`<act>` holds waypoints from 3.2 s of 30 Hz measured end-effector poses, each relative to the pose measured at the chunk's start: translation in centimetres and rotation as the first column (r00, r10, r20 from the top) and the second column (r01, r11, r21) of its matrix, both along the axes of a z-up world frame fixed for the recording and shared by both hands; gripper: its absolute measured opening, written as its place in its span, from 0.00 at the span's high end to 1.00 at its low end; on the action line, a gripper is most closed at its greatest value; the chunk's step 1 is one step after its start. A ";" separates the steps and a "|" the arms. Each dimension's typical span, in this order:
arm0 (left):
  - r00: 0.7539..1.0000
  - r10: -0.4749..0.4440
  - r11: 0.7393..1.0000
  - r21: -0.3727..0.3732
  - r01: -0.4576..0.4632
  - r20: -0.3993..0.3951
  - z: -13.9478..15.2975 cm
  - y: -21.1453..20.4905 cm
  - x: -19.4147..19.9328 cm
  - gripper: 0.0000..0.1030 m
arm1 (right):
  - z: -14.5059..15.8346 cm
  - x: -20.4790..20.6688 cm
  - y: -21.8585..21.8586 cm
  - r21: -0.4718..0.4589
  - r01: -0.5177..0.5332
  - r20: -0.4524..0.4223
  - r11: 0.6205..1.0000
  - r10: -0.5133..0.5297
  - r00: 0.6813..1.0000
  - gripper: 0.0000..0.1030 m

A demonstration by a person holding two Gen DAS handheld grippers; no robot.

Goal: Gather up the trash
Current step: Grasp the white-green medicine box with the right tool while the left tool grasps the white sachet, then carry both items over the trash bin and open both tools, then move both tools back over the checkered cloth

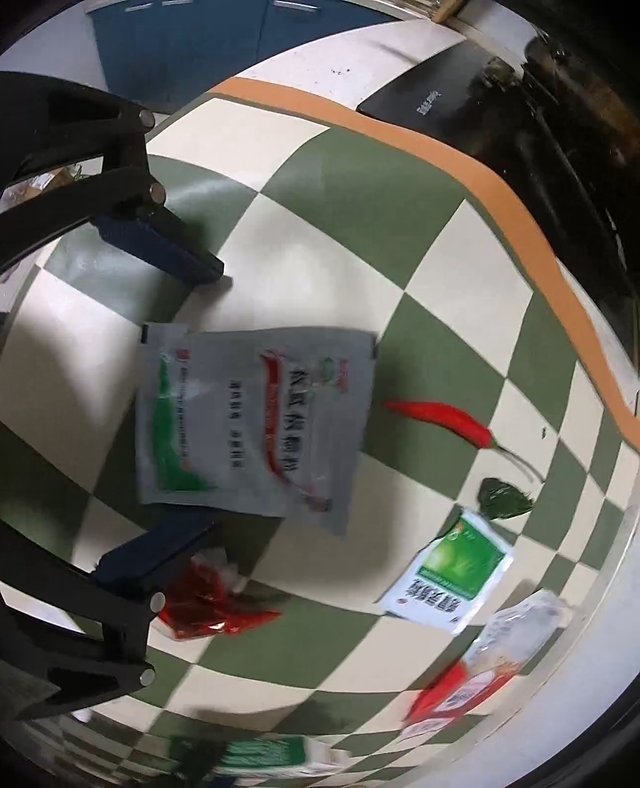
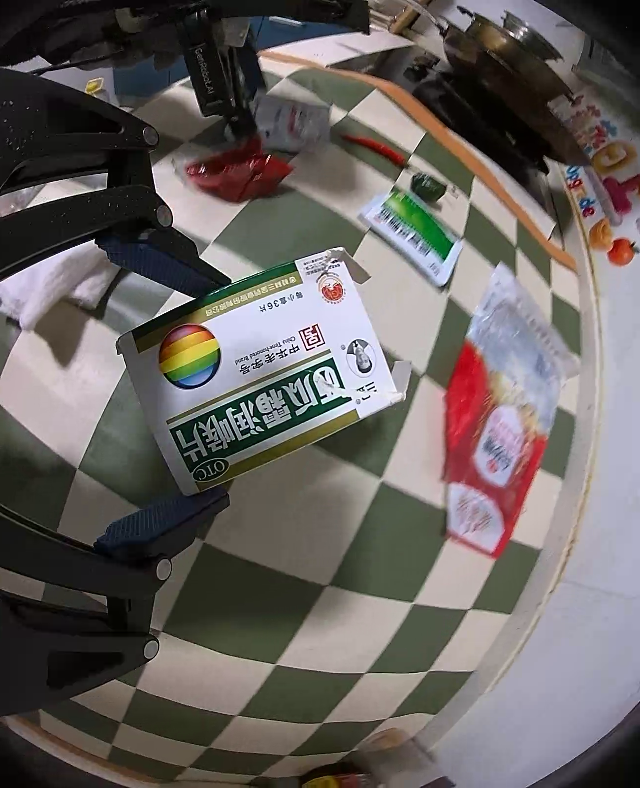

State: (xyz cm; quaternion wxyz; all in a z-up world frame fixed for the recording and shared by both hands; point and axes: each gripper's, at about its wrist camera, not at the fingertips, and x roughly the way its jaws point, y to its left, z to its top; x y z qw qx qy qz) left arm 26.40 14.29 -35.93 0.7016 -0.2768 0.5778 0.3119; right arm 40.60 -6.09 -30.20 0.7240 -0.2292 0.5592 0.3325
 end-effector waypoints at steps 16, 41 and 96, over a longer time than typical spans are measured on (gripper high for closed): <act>0.997 -0.081 0.972 0.221 0.076 0.013 5.8 -2.7 -1.4 0.86 | 1.0 -1.5 -1.6 0.050 0.060 0.022 0.997 -0.061 0.998 0.23; 0.791 -0.573 0.818 0.094 0.567 0.216 9.7 -15.7 -18.5 0.86 | 5.1 -32.1 -18.5 0.128 0.537 0.026 0.834 -0.544 0.838 0.24; 0.867 -0.476 0.879 -0.090 0.468 -0.146 -9.0 -23.2 -28.3 0.00 | -15.1 -41.6 -25.8 -0.149 0.556 -0.154 0.818 -0.574 0.804 0.00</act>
